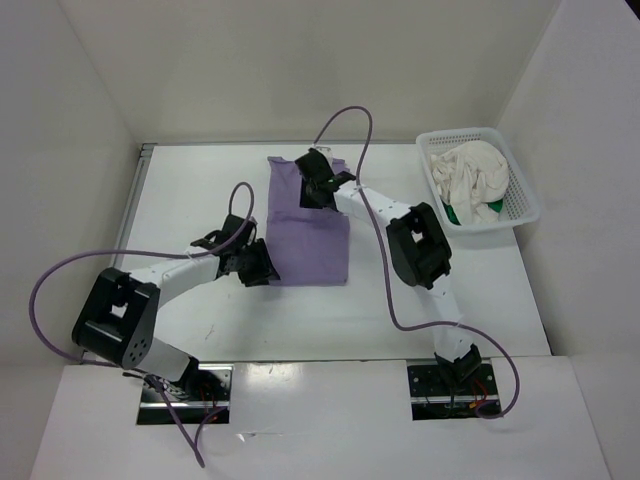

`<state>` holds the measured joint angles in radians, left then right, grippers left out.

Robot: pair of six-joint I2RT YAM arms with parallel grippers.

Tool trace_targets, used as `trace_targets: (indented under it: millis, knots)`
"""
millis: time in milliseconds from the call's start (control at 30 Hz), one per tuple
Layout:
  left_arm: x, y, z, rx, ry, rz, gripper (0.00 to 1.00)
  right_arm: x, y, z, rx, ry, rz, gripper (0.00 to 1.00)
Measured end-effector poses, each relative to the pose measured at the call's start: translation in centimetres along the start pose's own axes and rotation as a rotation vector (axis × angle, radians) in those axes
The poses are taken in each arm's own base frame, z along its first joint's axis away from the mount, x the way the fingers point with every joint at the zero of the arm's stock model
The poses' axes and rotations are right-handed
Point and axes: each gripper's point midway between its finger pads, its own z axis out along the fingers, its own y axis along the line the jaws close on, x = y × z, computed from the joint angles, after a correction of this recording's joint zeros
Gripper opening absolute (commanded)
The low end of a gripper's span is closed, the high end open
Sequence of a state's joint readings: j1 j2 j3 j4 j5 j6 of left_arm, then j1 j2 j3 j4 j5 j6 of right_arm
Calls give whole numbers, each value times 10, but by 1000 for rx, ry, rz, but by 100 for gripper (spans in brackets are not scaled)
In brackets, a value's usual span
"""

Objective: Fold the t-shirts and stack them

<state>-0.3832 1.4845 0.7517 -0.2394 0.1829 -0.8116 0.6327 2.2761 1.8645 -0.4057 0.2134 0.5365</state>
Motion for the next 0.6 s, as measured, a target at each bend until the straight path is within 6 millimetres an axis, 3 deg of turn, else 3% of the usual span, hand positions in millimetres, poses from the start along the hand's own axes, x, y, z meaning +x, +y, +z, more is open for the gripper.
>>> trace_targets:
  millis: [167,267,367,500,600]
  knots:
    - [-14,-14,-17,29,-54,14,49,-9,10,-11,-44,-4,0,2]
    - [-22,-16,-26,43,-90,10,49,14,11,-29,-103,74,-6,2]
    - [-26,-10,-29,36,-105,-5,56,37,11,-40,-155,152,-9,2]
    - [-20,3,-27,7,-88,-10,59,60,11,-35,-183,228,-8,2]
    - [-11,10,-23,-4,-67,-14,59,61,10,-24,-191,252,2,0]
